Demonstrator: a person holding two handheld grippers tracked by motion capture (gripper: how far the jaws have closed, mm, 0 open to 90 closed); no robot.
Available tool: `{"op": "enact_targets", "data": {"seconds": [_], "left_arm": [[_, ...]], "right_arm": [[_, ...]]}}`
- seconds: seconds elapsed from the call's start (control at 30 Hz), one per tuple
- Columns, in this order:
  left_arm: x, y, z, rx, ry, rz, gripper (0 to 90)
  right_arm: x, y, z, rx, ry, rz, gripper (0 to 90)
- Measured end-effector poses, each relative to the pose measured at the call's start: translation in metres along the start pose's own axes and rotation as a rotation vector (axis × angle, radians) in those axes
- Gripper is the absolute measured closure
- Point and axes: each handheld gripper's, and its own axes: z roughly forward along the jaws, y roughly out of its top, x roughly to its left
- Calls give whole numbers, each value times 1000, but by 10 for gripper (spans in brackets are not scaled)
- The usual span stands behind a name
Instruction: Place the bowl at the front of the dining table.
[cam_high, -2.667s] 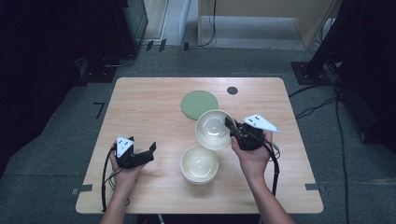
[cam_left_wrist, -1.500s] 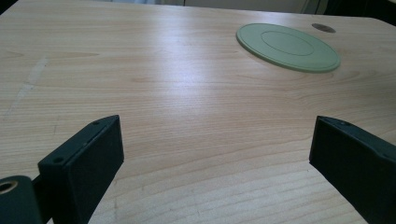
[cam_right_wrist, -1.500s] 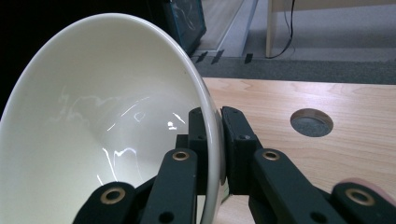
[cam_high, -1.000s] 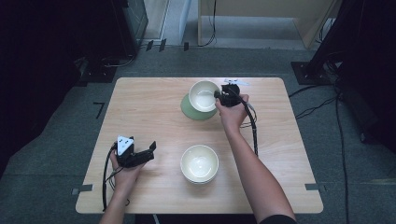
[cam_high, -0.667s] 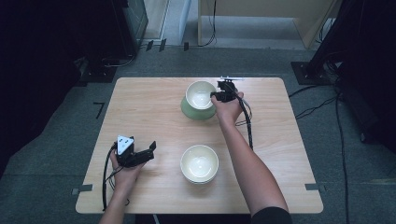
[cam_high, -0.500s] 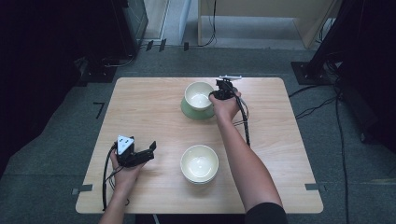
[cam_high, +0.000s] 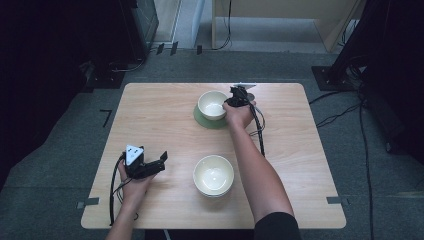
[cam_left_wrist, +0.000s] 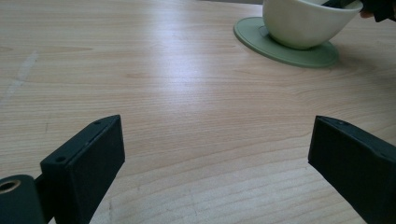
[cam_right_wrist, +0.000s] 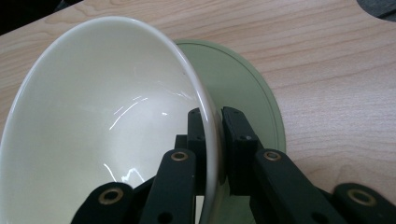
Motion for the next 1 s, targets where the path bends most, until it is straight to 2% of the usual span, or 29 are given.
{"op": "enact_targets", "data": {"seconds": [0.2,0.33,0.4,0.47,0.5,0.57,0.6,0.63,0.67,0.7,0.73,0.77,0.83,0.93,1.0], "left_arm": [[1,0,0,1,-3,-5,34],[1,0,0,1,-4,-4,34],[1,0,0,2,-4,-6,35],[1,0,0,3,-4,-5,34],[1,0,0,3,-2,-4,34],[1,0,0,3,-3,-3,34],[1,0,0,3,-4,-3,34],[1,0,0,3,-4,-3,34],[1,0,0,3,-4,-4,34],[1,0,0,4,-4,-6,34],[1,0,0,4,-4,-7,34],[1,0,0,5,-3,-6,34],[1,0,0,6,-4,-6,34],[0,0,1,9,-2,-2,34],[0,0,1,10,-1,-1,34]], "right_arm": [[-3,1,0,-19,12,21,804],[-7,3,-5,-38,81,38,627],[-9,3,-9,-70,107,42,548],[-11,2,-14,-83,106,47,432],[-13,0,-16,-87,105,44,413],[-14,-2,-21,-93,105,31,352],[-16,-4,-24,-99,128,21,298],[-20,-8,-30,-116,167,10,297],[-20,-8,-30,-116,167,10,297],[-24,-12,-36,-133,169,-21,297],[-24,-12,-36,-133,169,-21,297],[-26,-15,-39,-154,160,-42,290],[-30,-19,-45,-188,153,-62,239],[-36,-26,-55,-227,184,-89,153],[-38,-32,-62,-287,179,-156,120]]}}
